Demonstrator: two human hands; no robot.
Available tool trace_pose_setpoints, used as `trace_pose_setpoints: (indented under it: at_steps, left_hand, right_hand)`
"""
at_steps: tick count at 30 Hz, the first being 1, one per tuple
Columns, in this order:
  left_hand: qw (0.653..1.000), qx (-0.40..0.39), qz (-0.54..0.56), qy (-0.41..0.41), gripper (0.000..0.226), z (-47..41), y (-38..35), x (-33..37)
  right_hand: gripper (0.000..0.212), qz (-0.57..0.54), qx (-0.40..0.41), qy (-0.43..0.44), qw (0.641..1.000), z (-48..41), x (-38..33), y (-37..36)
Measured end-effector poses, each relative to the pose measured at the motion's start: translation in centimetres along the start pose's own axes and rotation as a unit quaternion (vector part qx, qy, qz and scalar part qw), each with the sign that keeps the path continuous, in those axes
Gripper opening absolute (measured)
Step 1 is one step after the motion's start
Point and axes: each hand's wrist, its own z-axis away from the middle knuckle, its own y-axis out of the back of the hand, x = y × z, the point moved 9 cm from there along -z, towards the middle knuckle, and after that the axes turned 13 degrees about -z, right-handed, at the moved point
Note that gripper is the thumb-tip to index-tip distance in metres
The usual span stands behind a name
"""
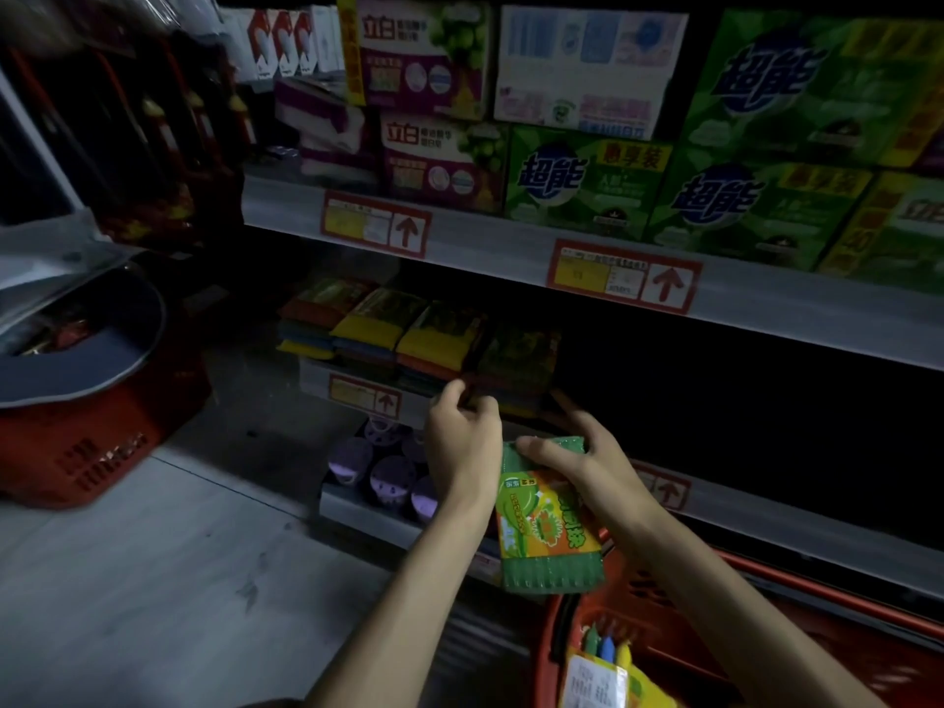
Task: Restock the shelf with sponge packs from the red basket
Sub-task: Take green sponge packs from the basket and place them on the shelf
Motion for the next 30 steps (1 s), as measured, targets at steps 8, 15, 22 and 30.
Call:
trace_pose_setpoints:
  at_steps: [8,15,22,30]
  left_hand:
    - [1.000,-0.002,0.007,-0.009,0.048,-0.2,0.1,0.0]
    - [1.000,-0.001,0.015,0.000,0.045,-0.7,0.6,-0.4]
    - [0.999,-0.008,0.023,0.023,0.042,-0.9,0.9,-1.3]
    - [0.994,-0.028,0.090,0.056,0.031,-0.6,1.6,-1.9]
  right_hand:
    - [0.078,0.015,-0.005,0.003,1.000,-0.4,0.1,-0.4]
    - [0.078,0.011,0.001,-0.002,1.000,-0.4,0.5,-0.4]
    - [0.075,-0.007,0.011,0.006,1.000,-0.3,0.7,-0.1]
    - [0.065,-0.021,-0.002,0.012,1.000,-0.1,0.5,-0.4]
